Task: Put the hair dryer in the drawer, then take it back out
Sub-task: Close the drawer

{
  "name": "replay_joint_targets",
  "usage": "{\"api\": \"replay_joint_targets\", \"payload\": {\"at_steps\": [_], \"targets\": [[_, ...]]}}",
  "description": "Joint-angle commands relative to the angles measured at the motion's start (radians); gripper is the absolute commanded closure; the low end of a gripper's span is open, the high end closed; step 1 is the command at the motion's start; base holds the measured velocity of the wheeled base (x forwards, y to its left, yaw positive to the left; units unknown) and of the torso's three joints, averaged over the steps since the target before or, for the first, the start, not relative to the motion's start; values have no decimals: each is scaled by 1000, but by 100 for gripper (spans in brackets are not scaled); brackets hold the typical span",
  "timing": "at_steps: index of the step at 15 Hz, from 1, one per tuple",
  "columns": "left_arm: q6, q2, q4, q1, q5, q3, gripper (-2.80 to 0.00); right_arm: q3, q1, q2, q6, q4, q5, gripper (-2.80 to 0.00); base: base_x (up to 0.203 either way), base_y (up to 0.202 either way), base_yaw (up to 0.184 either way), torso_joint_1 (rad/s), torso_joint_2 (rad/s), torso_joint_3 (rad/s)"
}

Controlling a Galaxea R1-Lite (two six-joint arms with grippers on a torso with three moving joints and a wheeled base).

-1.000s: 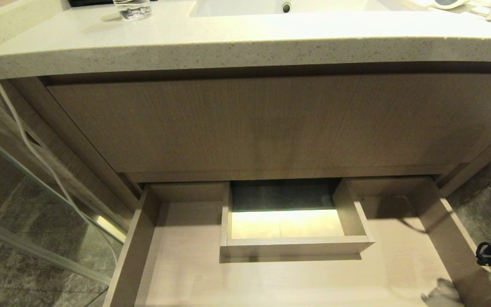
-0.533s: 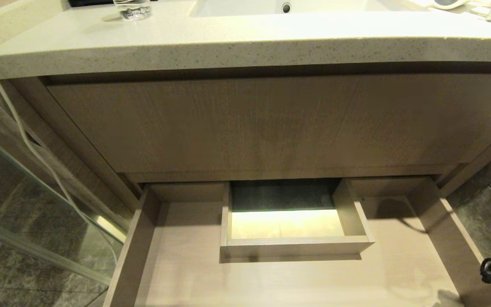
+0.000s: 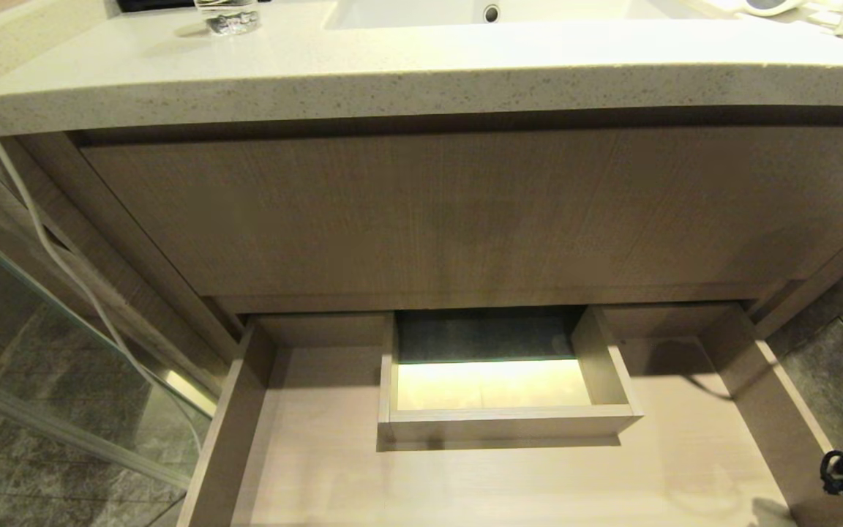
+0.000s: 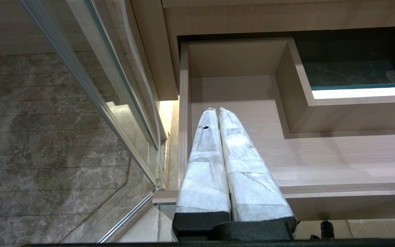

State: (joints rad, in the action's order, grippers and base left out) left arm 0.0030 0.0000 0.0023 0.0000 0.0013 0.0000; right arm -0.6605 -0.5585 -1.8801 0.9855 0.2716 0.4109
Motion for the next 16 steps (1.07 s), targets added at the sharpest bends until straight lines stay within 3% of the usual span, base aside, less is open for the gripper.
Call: {"api": "replay_joint_targets", "payload": {"at_steps": [1,6,13,16], "targets": [[0,0,1,0,0,0,0,-11,0,-32,4,1,0,0,0,0,0,0,0,0],[0,0,1,0,0,0,0,-33,0,-45,-7,-5,-4,0,0,0,0,0,0,0],[0,0,-1,0,0,0,0,-48,9,-54,-105,-14,-35,0,0,0,0,0,0,0],[0,0,0,0,1,0,0,-60,14,-55,-133,-68,-97,0,0,0,0,0,0,0]]}}
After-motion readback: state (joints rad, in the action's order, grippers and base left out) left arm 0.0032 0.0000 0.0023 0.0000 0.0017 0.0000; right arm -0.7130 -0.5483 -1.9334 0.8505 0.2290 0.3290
